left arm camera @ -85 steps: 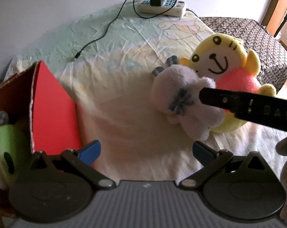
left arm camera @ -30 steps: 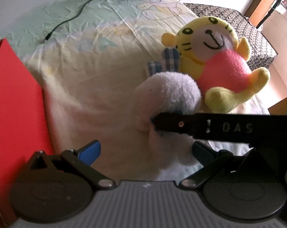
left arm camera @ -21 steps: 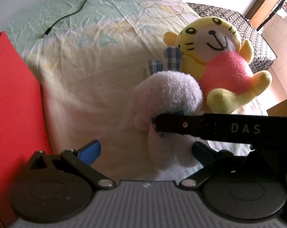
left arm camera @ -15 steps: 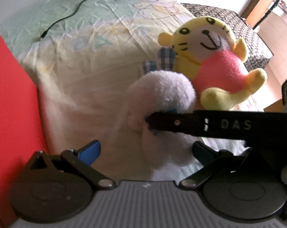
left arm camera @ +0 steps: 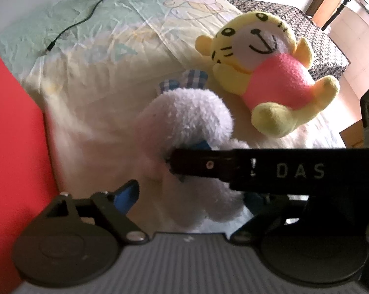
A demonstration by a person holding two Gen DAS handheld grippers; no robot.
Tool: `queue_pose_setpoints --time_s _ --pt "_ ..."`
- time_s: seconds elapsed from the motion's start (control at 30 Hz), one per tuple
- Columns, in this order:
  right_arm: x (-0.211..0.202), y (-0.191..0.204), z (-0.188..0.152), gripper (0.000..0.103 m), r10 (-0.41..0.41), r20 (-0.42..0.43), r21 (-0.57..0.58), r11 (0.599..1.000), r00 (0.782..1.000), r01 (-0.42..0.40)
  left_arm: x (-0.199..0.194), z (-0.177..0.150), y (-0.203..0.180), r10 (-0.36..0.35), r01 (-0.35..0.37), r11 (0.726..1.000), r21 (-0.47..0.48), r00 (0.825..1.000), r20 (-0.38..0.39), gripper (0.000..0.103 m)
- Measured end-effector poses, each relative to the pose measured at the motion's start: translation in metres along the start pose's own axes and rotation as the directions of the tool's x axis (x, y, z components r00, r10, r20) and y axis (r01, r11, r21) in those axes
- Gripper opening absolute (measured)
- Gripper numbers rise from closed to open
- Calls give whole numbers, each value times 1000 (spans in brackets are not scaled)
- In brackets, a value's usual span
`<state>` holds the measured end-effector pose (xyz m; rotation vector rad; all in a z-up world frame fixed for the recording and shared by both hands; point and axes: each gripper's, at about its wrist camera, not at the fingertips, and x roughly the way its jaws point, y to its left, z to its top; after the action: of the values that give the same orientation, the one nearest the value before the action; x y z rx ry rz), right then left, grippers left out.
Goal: Organize objects
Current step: 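Lift the white bunny with the right tool toward the red box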
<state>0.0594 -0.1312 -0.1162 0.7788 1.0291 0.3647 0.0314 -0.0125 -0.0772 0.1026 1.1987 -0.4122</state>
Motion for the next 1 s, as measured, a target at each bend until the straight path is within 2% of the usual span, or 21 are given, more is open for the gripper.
queue_pose_setpoints --time_s 0.33,0.73,1.0 --pt "-9 5 -3 47 7 18 -17 1000 1000 -6 -16 -4 -12 12 -15 998 55 998 56 79" --pt "-27 12 -16 47 22 56 -28 999 998 -21 -37 -17 -26 2 -15 993 113 993 116 73" --pt "-37 24 -25 48 38 80 -66 997 996 -33 -56 -29 -38 15 -43 986 158 985 174 70"
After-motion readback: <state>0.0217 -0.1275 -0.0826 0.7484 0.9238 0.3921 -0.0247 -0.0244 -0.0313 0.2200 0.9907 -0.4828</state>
